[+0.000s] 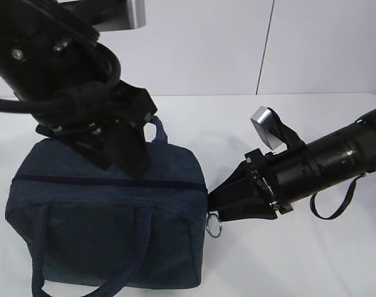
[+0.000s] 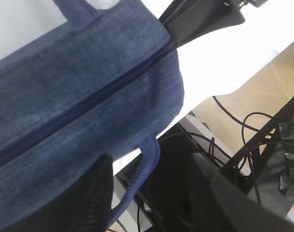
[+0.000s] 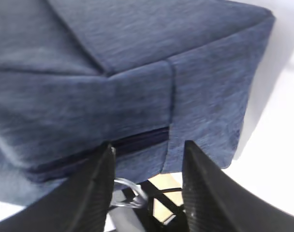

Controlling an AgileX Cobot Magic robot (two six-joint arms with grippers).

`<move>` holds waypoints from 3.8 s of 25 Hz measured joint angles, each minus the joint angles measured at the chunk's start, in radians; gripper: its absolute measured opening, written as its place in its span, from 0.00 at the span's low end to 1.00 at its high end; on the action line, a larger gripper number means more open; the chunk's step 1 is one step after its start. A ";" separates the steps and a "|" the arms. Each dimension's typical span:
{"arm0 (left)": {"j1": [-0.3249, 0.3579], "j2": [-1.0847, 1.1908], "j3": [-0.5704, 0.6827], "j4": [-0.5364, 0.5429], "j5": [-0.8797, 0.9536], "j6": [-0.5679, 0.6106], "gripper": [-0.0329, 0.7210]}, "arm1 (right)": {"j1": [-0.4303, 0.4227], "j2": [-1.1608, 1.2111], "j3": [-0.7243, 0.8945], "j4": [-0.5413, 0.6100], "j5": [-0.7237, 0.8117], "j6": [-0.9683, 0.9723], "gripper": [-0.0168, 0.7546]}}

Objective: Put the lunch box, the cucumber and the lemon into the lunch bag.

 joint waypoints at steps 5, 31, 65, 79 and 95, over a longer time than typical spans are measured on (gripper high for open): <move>0.000 0.000 0.000 -0.002 0.000 0.000 0.52 | 0.000 -0.035 0.000 -0.020 0.006 -0.016 0.45; 0.000 0.000 0.000 -0.009 0.000 0.000 0.52 | 0.000 -0.054 0.000 -0.118 -0.043 0.078 0.45; 0.023 -0.153 0.117 0.121 0.002 -0.137 0.47 | 0.000 -0.651 0.008 -1.143 -0.081 0.825 0.45; 0.081 -0.513 0.288 0.145 0.016 -0.137 0.47 | 0.000 -0.997 0.008 -1.296 -0.018 0.906 0.45; 0.083 -0.931 0.433 0.191 0.032 -0.020 0.47 | 0.000 -1.375 0.008 -1.321 0.026 0.908 0.45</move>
